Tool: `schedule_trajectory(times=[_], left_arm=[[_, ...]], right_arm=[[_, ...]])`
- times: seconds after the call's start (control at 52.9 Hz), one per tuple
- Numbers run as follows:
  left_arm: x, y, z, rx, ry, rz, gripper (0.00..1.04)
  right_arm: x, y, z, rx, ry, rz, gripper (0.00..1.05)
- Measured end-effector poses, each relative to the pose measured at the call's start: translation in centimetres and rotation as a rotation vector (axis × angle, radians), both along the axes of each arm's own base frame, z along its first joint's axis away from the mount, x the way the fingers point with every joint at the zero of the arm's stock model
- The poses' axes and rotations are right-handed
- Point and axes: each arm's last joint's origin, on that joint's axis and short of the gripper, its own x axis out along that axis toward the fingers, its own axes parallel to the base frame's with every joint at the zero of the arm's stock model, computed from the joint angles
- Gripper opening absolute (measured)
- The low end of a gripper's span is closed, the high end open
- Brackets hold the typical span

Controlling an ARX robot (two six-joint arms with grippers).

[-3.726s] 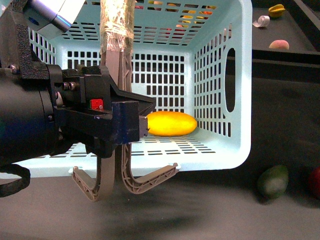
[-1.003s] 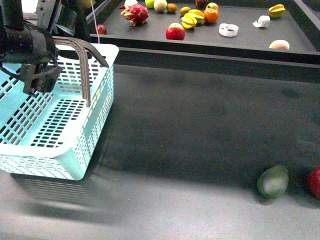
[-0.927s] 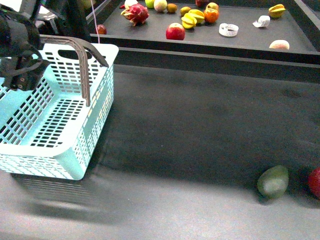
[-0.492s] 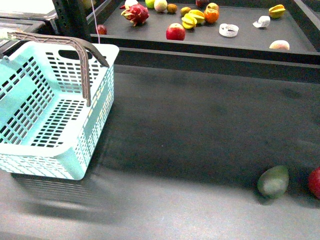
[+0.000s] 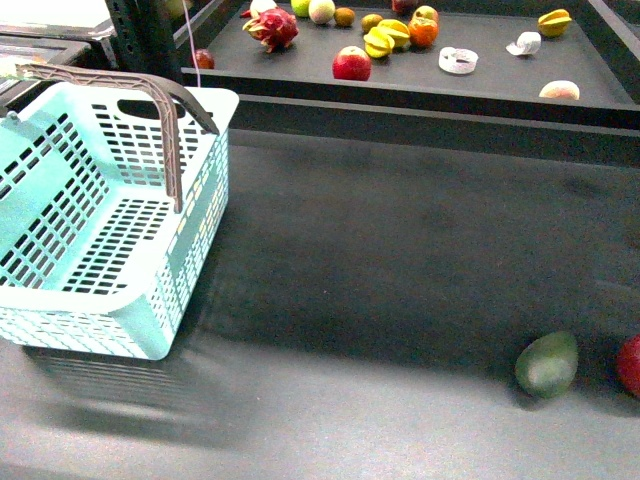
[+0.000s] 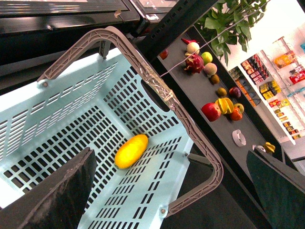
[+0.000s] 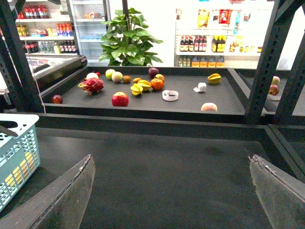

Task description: Pick mango with right arm and hold basket with left

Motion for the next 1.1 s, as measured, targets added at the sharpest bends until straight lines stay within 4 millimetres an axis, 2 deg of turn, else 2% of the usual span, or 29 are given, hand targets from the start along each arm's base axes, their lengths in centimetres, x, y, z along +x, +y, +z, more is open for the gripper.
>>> schedule_trajectory(times=[0.057,0.113,0.151,0.189,0.265,0.378,0.53,0.7,1.097], left_arm=[[0.0,0.0,-0.2,0.028,-0.008,-0.039,0.97],[-0.6,-0.3,-0.7,0.21,-0.098,-0.185,0.85],[-1.1,-0.5,-0.9,0.276,-0.123,-0.215,0.8],[-1.9,-0.9,-1.0,0.438,-0.145,-0.247,0.71],[-3.1,-1.5,-0.8,0.59,-0.151,-0.268,0.57],[-4.7,-2.1,-0.7,0.677,-0.144,-0.27,0.36],[-6.6,-2.7,-0.8,0.707,-0.137,-0.279,0.04],[-8.1,-3.9,-0.7,0.716,-0.139,-0.285,0.04],[-10.9,-3.9,0.1,0.726,-0.163,-0.271,0.04]], right_arm=[[0.0,0.0,0.0,0.0,0.0,0.0,0.97],[0.0,0.0,0.0,0.0,0.0,0.0,0.97],[0.0,0.0,0.0,0.0,0.0,0.0,0.97],[0.0,0.0,0.0,0.0,0.0,0.0,0.97],[0.0,0.0,0.0,0.0,0.0,0.0,0.97],[0.0,0.0,0.0,0.0,0.0,0.0,0.97],[0.0,0.0,0.0,0.0,0.0,0.0,0.97],[0.0,0.0,0.0,0.0,0.0,0.0,0.97],[0.0,0.0,0.0,0.0,0.0,0.0,0.97]])
